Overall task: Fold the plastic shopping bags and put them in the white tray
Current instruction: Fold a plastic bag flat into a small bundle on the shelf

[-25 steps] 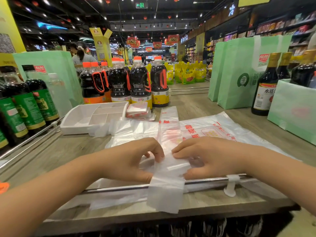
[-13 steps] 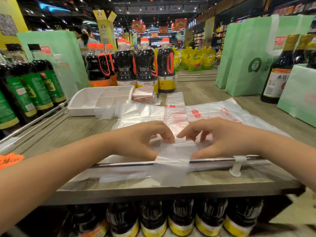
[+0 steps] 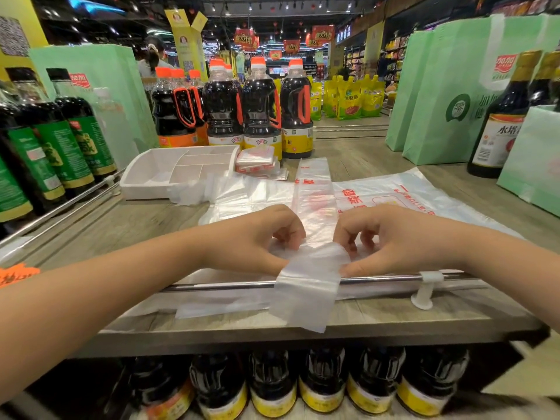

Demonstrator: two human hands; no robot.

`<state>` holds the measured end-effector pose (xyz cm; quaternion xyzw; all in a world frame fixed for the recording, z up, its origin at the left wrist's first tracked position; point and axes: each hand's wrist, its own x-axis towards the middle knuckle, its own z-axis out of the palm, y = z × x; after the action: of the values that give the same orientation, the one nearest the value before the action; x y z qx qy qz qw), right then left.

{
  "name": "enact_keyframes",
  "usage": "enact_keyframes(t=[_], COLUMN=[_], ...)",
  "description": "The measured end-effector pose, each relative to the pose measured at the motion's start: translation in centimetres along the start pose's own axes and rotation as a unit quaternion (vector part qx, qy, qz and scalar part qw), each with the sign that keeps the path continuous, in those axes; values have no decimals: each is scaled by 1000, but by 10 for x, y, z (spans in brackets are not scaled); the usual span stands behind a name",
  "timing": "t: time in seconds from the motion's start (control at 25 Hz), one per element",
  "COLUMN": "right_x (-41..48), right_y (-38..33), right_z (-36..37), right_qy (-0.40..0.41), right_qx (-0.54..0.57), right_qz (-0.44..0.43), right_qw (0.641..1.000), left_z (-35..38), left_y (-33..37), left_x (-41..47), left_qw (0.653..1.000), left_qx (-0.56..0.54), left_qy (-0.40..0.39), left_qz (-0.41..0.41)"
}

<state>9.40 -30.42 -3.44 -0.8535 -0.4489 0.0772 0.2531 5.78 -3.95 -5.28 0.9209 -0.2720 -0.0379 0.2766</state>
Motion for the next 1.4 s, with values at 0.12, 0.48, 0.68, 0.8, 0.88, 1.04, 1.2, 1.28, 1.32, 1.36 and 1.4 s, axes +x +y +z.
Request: enact_keyframes(t=[0.12,0.48,0.68,0.8,0.88,1.04,1.2,1.28,1.32,1.36,1.4], right_x=[1,2,5,2,2,5,8,10,10,10,10], right_y=[1,1,0,-4,-6,-8,-14,-16,-16,-15,-15], right_z=[3,3,3,1,1,2,1,3,3,3,3], right_qy=[-2,68,50,54,56,17,10,13,13,14,16], right_qx=[7,77,84,114,143,180,129,109,107,106,104], right_qz=[-31,-40,-31,-16,-8,64,134,158,170,181,192], right_qw=[999,994,995,992,988,981,983,981,980,978,976], left_z=[0,-1,-3,-3,-2,1,3,3,3,2,2], left_y=[2,4,4,5,5,7,9,9,9,8,9], left_x=[0,0,4,5,6,6,11,13,13,13,12], left_qw=[999,998,997,993,992,987,977,965,961,957,955], left_qx=[-29,-51,-69,-115,-123,-157,-182,-212,-225,-238,-245], left_qy=[12,-6,-3,28,23,22,74,103,112,117,118], left_qz=[-24,25,24,3,0,-22,-83,-112,-118,-120,-120])
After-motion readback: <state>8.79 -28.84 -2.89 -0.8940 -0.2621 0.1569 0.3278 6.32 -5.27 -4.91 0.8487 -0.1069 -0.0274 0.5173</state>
